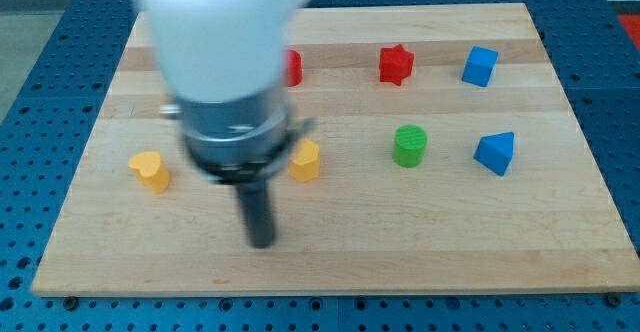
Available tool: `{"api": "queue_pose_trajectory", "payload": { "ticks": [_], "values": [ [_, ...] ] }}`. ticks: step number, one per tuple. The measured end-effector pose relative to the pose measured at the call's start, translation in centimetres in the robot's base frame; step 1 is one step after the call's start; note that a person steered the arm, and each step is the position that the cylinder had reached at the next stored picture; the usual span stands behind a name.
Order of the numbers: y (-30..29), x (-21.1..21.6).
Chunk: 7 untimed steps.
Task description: Place the yellow heart at the top of the yellow hexagon
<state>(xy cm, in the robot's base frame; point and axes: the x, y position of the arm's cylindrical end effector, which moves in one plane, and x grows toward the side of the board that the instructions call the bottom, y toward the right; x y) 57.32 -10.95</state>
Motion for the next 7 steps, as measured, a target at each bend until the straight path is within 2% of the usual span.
{"api": "queue_pose_trajectory", "payload": {
  "ticks": [1, 2, 3, 4, 5, 6, 7],
  "values": [
    [-9.1, -0.2],
    [-14.1, -4.0],
    [-11.9, -10.7],
    [-5.3, -13.9],
    [-8.2, -12.7],
    [-12.9, -9.5],
    [-12.9, -5.2]
  ]
}}
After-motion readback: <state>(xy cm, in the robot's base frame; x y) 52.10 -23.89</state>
